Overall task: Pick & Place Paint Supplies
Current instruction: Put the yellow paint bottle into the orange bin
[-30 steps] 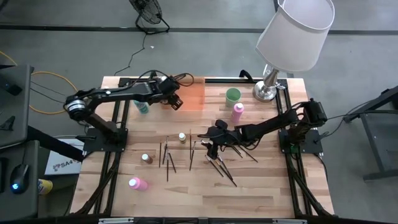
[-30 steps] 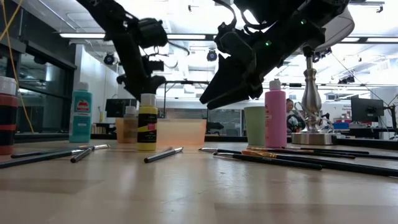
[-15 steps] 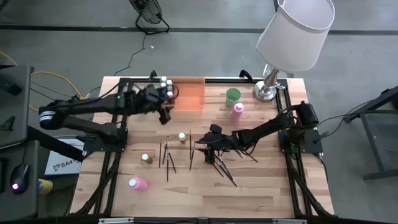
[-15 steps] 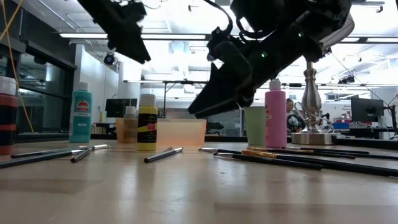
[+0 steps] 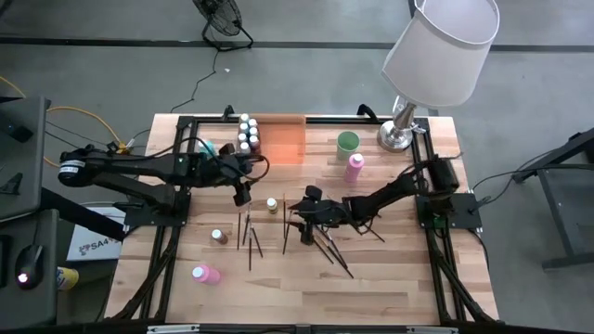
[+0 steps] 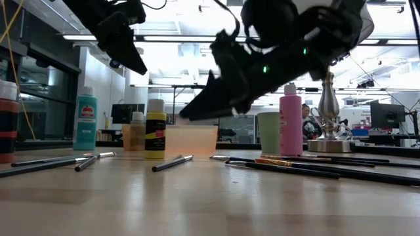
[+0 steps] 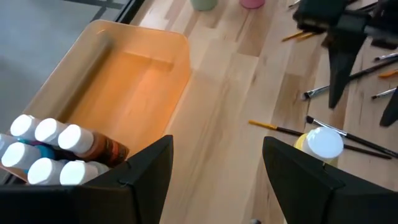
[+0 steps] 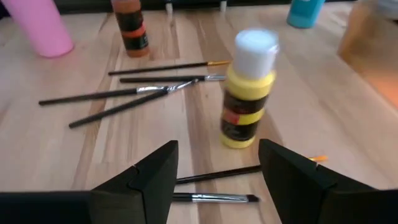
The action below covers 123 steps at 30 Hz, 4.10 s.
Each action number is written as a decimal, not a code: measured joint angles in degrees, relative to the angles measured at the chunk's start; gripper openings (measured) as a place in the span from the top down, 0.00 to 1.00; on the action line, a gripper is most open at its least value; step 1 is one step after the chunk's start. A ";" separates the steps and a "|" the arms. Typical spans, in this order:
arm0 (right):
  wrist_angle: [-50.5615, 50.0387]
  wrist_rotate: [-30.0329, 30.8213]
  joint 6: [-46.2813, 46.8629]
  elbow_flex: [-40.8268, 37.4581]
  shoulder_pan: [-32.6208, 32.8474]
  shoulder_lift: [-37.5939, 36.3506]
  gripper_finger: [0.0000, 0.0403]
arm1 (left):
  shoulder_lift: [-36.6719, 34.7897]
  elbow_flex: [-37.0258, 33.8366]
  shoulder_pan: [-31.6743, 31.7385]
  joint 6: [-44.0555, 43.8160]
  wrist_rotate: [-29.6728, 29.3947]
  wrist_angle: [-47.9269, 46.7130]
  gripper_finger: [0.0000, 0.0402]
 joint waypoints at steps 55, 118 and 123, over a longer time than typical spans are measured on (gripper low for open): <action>6.24 -3.25 -0.40 11.06 -4.84 14.37 0.71 | -0.02 0.00 0.09 -0.49 0.57 -0.50 0.40; -6.32 -6.08 -3.66 15.80 -5.97 4.43 0.61 | 4.68 0.04 0.07 8.08 24.65 9.57 0.72; -14.70 -5.95 -1.32 15.80 -6.01 3.63 0.41 | 4.50 0.04 0.07 7.94 20.68 9.12 0.72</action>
